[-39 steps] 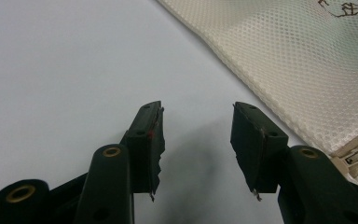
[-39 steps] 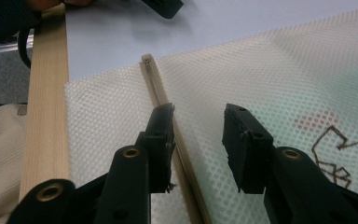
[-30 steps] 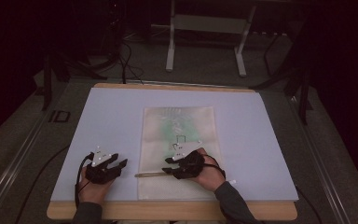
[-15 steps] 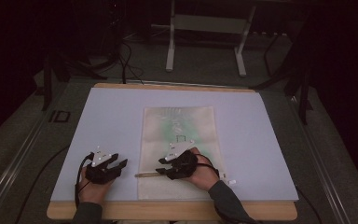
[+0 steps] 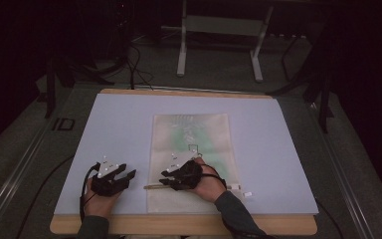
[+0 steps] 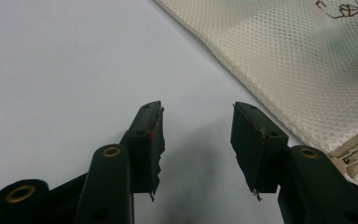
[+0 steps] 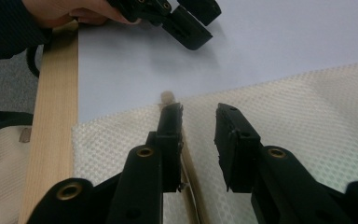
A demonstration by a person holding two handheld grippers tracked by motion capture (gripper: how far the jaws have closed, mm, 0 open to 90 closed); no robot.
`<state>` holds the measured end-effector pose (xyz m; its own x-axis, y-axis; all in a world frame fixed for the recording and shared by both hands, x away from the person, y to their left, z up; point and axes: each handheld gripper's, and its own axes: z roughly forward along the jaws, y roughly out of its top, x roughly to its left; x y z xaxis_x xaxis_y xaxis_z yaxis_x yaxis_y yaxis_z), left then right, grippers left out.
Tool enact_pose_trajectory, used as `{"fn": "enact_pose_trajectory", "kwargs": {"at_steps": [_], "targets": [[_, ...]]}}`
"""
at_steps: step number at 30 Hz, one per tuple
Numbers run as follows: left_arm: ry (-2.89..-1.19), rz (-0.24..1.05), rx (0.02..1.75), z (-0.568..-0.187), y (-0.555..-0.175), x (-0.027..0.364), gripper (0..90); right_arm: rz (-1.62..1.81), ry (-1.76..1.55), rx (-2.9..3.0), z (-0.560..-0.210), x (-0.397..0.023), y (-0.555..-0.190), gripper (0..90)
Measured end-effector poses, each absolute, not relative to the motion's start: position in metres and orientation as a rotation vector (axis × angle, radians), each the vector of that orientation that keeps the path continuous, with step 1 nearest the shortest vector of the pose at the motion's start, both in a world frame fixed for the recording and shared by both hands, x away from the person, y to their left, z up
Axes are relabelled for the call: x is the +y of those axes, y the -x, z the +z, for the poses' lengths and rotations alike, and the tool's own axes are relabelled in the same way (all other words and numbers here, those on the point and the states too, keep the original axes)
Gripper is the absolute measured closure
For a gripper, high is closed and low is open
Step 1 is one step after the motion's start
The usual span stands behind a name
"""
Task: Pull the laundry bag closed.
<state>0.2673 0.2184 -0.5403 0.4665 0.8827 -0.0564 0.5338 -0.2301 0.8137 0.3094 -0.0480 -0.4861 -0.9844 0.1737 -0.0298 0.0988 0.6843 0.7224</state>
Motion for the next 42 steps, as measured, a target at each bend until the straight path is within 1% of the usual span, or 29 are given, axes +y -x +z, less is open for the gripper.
{"fn": "enact_pose_trajectory", "kwargs": {"at_steps": [3, 6, 42], "targets": [[-1.903, 0.542, 1.184, -0.54, -0.267, 0.218, 52.8, 1.181, -0.211, 2.804, -0.489, -0.042, -0.31, 74.5], [-1.901, 0.541, 1.184, -0.54, -0.267, 0.219, 52.8, 1.174, -0.218, 2.815, -0.493, -0.039, -0.312, 75.0], [-1.891, 0.53, 1.18, -0.54, -0.267, 0.22, 52.3, 1.066, -0.127, 2.894, -0.516, 0.015, -0.308, 74.9]]}}
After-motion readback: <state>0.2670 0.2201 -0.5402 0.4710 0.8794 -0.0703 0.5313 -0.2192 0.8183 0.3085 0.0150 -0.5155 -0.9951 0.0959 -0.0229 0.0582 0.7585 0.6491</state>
